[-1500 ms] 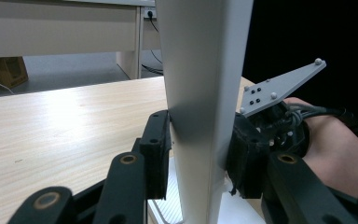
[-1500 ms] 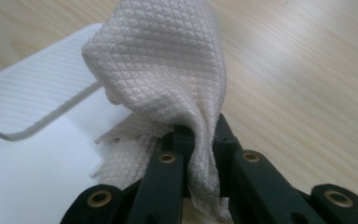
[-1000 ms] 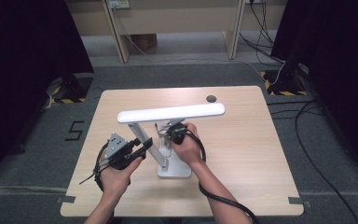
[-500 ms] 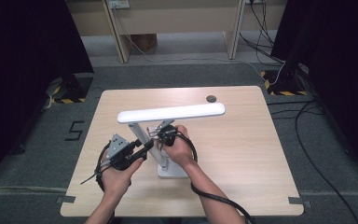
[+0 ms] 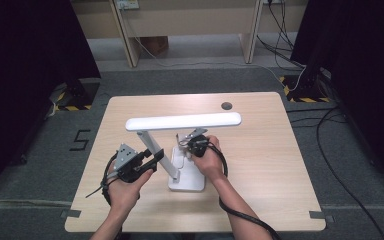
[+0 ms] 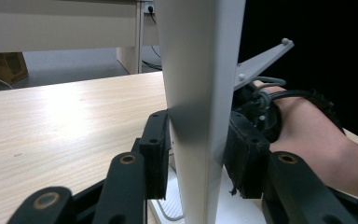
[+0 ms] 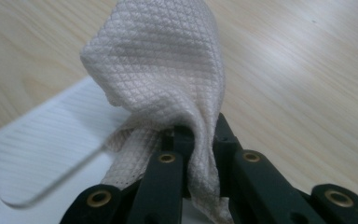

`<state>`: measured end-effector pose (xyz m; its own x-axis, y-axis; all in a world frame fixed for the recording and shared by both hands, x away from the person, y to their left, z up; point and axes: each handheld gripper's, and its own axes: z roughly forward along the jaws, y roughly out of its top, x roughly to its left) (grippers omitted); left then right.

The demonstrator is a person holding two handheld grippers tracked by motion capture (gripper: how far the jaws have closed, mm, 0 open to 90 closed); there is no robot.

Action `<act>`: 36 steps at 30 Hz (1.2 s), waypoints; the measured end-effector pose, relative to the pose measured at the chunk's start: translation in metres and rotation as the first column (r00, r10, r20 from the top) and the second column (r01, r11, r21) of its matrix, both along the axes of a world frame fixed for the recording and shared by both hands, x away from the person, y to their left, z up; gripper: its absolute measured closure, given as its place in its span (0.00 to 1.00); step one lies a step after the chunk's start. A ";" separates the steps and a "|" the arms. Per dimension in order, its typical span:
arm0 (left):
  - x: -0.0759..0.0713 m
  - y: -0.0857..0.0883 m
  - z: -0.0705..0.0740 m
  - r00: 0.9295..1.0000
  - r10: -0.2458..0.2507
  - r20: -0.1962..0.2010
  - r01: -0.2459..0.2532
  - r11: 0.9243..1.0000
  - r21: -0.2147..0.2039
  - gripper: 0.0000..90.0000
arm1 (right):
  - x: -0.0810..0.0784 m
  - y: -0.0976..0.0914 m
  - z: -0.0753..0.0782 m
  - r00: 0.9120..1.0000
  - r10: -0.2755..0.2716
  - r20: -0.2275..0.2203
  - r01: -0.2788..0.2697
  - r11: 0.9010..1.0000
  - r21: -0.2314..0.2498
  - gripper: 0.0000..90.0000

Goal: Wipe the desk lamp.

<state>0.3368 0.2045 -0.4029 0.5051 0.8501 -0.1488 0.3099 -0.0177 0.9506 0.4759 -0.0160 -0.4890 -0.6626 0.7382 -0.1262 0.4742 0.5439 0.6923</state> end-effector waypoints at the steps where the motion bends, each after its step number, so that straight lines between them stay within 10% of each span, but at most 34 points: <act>1: 0.000 0.000 0.000 1.000 0.000 0.000 0.000 1.000 0.000 0.69 | -0.001 -0.004 0.000 1.000 -0.011 -0.003 0.011 1.000 0.004 0.95; 17: -0.002 0.000 0.000 1.000 0.001 0.001 -0.001 1.000 -0.001 0.69 | -0.002 -0.066 -0.001 0.992 -0.129 0.003 0.129 0.991 -0.047 0.95; 24: -0.005 0.000 -0.002 1.000 0.004 0.000 -0.004 1.000 -0.003 0.68 | 0.002 -0.109 0.000 0.963 -0.269 0.009 0.269 0.962 -0.035 0.93; 36: -0.010 0.001 -0.003 1.000 -0.008 -0.007 0.008 1.000 0.010 0.68 | -0.021 -0.115 0.018 0.946 -0.319 0.058 0.318 0.948 0.029 0.62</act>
<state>0.3267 0.2050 -0.4061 0.5111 0.8474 -0.1438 0.3165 -0.0300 0.9481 0.4548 -0.1314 -0.4707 -0.3843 0.9121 -0.1426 0.5771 0.3579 0.7341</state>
